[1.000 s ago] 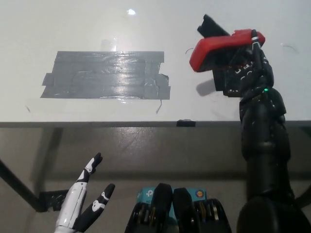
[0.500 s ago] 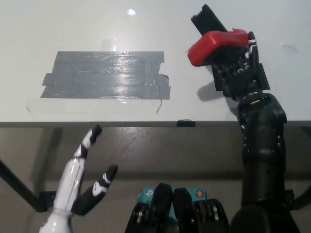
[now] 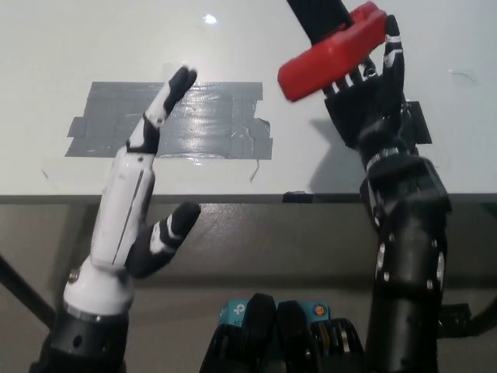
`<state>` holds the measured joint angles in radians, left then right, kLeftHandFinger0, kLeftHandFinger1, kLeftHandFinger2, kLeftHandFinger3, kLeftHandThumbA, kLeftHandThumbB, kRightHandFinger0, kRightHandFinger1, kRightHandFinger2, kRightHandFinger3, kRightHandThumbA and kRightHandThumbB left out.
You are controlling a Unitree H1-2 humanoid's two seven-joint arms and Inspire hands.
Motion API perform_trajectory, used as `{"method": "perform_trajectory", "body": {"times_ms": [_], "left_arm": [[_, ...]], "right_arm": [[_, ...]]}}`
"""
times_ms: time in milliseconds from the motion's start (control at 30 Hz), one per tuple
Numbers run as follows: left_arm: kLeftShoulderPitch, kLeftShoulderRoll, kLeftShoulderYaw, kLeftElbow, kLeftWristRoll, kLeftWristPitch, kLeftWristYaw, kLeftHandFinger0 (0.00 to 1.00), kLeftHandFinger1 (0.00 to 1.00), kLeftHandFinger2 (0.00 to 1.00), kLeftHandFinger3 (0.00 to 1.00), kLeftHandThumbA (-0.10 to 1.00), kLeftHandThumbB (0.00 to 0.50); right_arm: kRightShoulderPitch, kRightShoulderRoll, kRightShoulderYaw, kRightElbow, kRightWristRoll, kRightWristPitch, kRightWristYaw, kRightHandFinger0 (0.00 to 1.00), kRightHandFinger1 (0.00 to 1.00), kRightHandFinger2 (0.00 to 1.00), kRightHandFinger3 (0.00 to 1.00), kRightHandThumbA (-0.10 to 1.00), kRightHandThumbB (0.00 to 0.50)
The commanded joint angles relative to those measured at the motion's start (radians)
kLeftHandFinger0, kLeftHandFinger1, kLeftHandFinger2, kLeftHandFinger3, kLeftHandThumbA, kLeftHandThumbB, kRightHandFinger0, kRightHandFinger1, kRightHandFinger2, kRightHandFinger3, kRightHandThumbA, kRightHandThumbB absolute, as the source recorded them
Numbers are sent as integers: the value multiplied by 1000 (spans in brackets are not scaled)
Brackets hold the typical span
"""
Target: The robot first picks the multimeter with right hand and then unfolds the black stand on the back of it using left hand
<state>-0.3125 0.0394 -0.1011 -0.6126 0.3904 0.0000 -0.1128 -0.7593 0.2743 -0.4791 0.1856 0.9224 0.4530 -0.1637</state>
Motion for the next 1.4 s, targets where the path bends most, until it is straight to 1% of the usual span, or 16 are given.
{"method": "perform_trajectory", "body": {"times_ms": [0,67,133,233,333,400,500,567,767,967,1000,1067,1100,1167,1233,1367], "left_arm": [[-76,-17,-12,-43,40,80,-33,1000,1000,1000,1000,1000,152],[-101,-23,-18,-51,42,98,-37,1000,1000,1000,1000,1000,147],[-119,-31,-21,-65,44,115,-39,1000,1000,1000,1000,992,158],[-138,-36,-21,-86,44,140,-46,1000,1000,1000,1000,969,164],[-158,-30,-12,-105,31,139,-45,980,1000,1000,1000,934,140],[-171,-27,-6,-112,18,137,-42,1000,1000,1000,1000,937,147],[-190,-28,4,-125,20,147,-39,1000,1000,1000,1000,959,160],[-204,-28,9,-138,20,156,-41,1000,1000,1000,1000,956,145],[-229,-34,11,-147,35,192,-47,1000,1000,1000,1000,972,180],[-246,-18,8,-125,34,208,-61,1000,1000,1000,1000,999,186],[-251,-12,7,-121,37,212,-65,1000,1000,1000,1000,991,173],[-252,-5,4,-111,41,209,-67,1000,1000,1000,1000,987,167],[-252,-3,0,-101,50,201,-64,1000,1000,1000,1000,989,158],[-251,-4,-2,-92,47,199,-64,1000,1000,1000,1000,969,151],[-245,-4,-5,-80,46,197,-64,1000,1000,1000,1000,956,147],[-236,3,-8,-53,62,184,-59,1000,1000,1000,1000,950,136]], "right_arm": [[30,9,105,-139,157,17,75,0,315,757,1000,-100,122],[61,8,144,-168,155,17,83,0,267,739,996,-100,125],[84,12,164,-184,162,17,82,0,231,740,945,-100,148],[107,14,180,-195,156,17,88,0,230,750,965,-100,149],[131,6,202,-202,180,17,75,0,203,698,897,-100,162],[144,-4,210,-210,179,17,77,0,128,661,846,-100,162],[169,-17,226,-224,175,17,84,0,88,669,857,-100,158],[189,-26,239,-235,190,17,93,0,107,691,910,-100,145],[229,-48,270,-257,210,17,118,0,147,757,941,-100,143],[271,-65,299,-310,207,17,142,0,31,708,949,-100,138],[280,-73,315,-323,223,17,137,0,8,690,946,-100,131],[293,-80,335,-346,250,17,116,0,0,658,912,-100,146],[305,-83,347,-361,255,17,115,0,0,564,811,-100,160],[319,-91,365,-374,257,17,138,0,0,486,730,-100,135],[342,-88,383,-396,250,17,153,0,0,515,704,-100,136],[376,-96,415,-422,266,17,167,0,0,522,556,-100,158]]}}
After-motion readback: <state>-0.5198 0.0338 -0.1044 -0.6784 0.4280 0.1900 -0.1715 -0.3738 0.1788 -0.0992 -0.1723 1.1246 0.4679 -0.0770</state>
